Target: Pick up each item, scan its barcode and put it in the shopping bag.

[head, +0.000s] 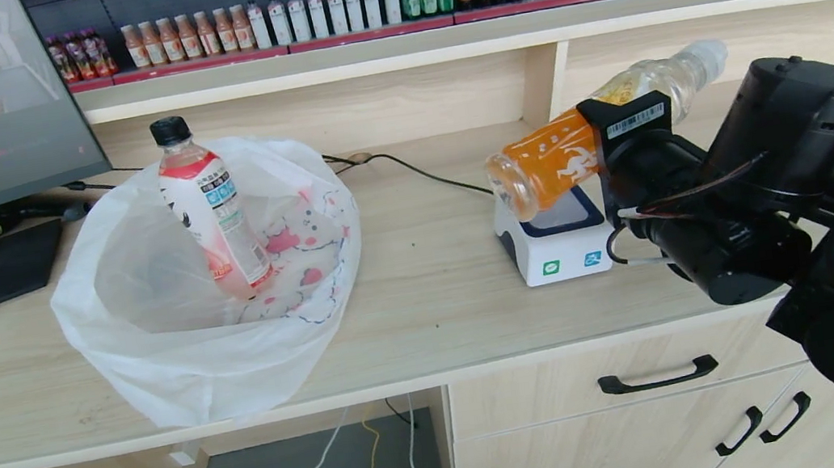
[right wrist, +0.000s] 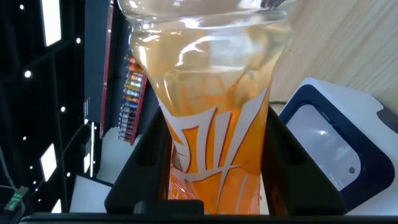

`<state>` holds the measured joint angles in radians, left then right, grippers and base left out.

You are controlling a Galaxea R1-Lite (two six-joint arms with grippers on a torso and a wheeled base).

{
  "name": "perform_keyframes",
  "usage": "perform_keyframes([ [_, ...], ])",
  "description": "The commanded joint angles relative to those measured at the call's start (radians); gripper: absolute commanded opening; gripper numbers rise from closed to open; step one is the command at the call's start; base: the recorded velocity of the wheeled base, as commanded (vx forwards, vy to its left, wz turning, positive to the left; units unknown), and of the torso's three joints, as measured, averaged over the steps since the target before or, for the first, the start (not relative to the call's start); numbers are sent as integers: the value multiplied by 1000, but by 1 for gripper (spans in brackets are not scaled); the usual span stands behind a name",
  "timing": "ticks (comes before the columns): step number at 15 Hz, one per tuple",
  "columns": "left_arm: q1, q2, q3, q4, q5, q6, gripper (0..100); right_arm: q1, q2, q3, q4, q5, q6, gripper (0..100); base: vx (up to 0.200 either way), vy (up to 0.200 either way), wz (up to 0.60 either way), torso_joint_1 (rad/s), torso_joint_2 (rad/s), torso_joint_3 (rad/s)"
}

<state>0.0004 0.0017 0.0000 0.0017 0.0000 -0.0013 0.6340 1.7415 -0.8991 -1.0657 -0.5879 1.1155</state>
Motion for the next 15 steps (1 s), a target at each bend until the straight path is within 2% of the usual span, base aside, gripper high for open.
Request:
perform_keyframes([
  [1, 0, 0, 0, 0, 0, 0, 100, -1, 12, 2, 0, 0, 6, 0, 0, 0, 0, 0, 0, 0],
  [15, 1, 0, 0, 0, 0, 0, 100, -30, 21, 11, -3, 0, 30, 0, 0, 0, 0, 0, 0, 0],
])
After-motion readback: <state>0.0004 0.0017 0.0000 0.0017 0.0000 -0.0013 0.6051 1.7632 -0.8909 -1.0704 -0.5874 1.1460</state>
